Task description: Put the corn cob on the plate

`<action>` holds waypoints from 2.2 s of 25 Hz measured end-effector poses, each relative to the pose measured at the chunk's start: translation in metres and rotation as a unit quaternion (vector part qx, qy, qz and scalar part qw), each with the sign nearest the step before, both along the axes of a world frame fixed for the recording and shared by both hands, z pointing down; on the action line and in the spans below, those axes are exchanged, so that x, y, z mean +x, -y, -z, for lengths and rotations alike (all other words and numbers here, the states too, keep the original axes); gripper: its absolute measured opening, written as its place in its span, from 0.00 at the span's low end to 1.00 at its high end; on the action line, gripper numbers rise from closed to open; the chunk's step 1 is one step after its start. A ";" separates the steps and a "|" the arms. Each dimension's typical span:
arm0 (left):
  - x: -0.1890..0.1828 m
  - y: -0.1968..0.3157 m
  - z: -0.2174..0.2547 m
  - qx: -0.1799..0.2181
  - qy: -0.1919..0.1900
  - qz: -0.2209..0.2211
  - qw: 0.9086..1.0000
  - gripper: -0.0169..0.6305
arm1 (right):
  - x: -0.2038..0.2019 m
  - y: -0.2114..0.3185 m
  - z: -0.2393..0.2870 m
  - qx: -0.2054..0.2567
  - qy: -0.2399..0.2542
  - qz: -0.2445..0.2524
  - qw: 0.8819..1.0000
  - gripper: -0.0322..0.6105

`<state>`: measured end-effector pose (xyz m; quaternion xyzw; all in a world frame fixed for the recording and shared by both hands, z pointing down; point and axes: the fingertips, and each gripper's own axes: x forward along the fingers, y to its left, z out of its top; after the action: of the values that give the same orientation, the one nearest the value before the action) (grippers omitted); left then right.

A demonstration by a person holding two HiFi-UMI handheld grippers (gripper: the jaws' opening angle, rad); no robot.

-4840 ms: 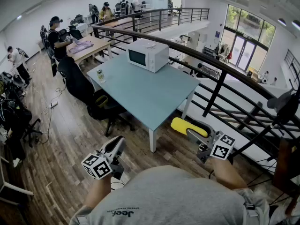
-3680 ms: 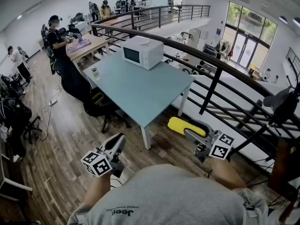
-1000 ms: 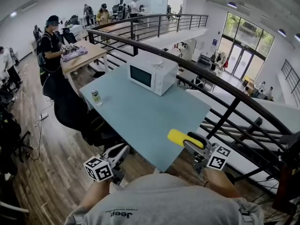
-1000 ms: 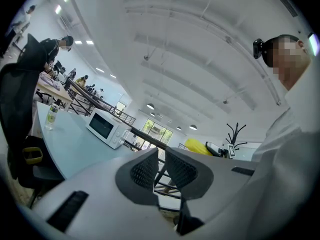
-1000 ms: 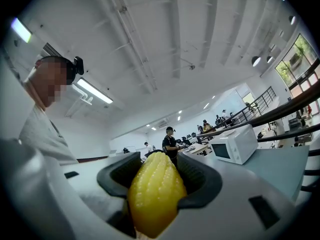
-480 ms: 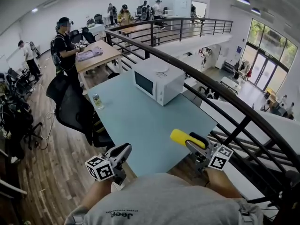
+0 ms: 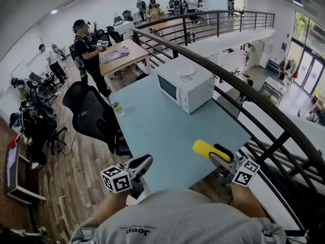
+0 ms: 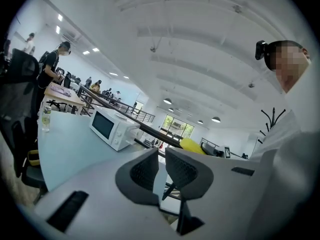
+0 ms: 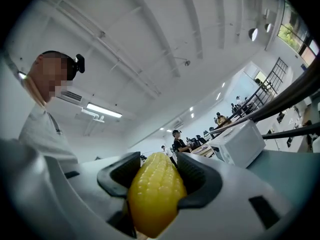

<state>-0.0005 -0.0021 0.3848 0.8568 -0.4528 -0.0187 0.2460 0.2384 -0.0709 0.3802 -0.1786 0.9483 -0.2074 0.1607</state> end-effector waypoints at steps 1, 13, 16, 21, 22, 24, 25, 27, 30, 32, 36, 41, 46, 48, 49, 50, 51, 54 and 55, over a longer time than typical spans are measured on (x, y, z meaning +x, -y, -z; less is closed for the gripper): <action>0.003 0.008 0.002 -0.001 0.000 -0.004 1.000 0.12 | 0.002 0.006 -0.002 -0.003 0.001 -0.003 1.000 0.42; -0.061 0.108 -0.025 -0.004 -0.021 -0.085 0.996 0.12 | -0.051 0.075 -0.022 -0.034 -0.031 -0.091 0.995 0.42; -0.099 0.135 -0.047 -0.004 -0.029 -0.109 0.994 0.12 | -0.085 0.088 -0.035 -0.065 -0.039 -0.119 0.990 0.42; -0.140 0.195 -0.057 0.013 -0.037 -0.145 0.989 0.12 | -0.139 0.126 -0.030 -0.071 -0.064 -0.143 0.985 0.42; -0.143 0.202 -0.057 0.014 -0.038 -0.146 0.988 0.12 | -0.146 0.131 -0.027 -0.067 -0.072 -0.141 0.985 0.42; -0.144 0.213 -0.055 0.020 -0.039 -0.143 0.989 0.12 | -0.150 0.142 -0.020 -0.058 -0.090 -0.131 0.986 0.42; -0.142 0.221 -0.053 0.026 -0.036 -0.138 0.989 0.12 | -0.149 0.151 -0.017 -0.051 -0.097 -0.124 0.986 0.42; -0.138 0.238 -0.050 0.039 -0.023 -0.123 0.991 0.12 | -0.144 0.172 -0.017 -0.044 -0.103 -0.110 0.988 0.42; -0.127 0.269 -0.049 0.048 -0.015 -0.093 0.994 0.12 | -0.129 0.208 -0.025 -0.044 -0.105 -0.101 0.988 0.42; -0.115 0.298 -0.036 0.056 -0.018 -0.085 0.995 0.12 | -0.120 0.241 -0.019 -0.029 -0.112 -0.099 0.988 0.42; -0.099 0.353 -0.022 0.067 -0.004 -0.083 0.994 0.12 | -0.114 0.303 -0.018 -0.017 -0.123 -0.108 0.986 0.42; -0.095 0.424 -0.024 0.072 0.011 -0.088 0.993 0.12 | -0.129 0.380 -0.020 0.002 -0.128 -0.121 0.984 0.42; -0.089 0.487 -0.034 0.075 0.015 -0.097 0.992 0.12 | -0.144 0.447 -0.012 0.027 -0.148 -0.122 0.981 0.42; -0.088 0.508 -0.034 0.080 0.020 -0.099 0.992 0.12 | -0.147 0.469 -0.006 0.040 -0.160 -0.122 0.979 0.42; -0.089 0.518 -0.033 0.082 0.023 -0.099 0.991 0.12 | -0.148 0.480 -0.004 0.046 -0.168 -0.123 0.977 0.42; -0.089 0.528 -0.034 0.084 0.024 -0.097 0.991 0.12 | -0.150 0.491 -0.003 0.051 -0.175 -0.123 0.976 0.42; -0.090 0.538 -0.035 0.085 0.025 -0.095 0.992 0.12 | -0.151 0.503 -0.003 0.055 -0.181 -0.123 0.974 0.42; -0.091 0.572 -0.042 0.094 0.031 -0.090 0.991 0.12 | -0.156 0.540 -0.009 0.066 -0.200 -0.122 0.970 0.42; -0.089 0.584 -0.044 0.098 0.034 -0.089 0.991 0.12 | -0.157 0.553 -0.011 0.071 -0.207 -0.120 0.968 0.42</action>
<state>-0.0899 -0.5858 0.4287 0.9140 -0.3784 -0.0120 0.1459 0.0812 -0.6235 0.3907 -0.3186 0.9447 -0.0774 -0.0029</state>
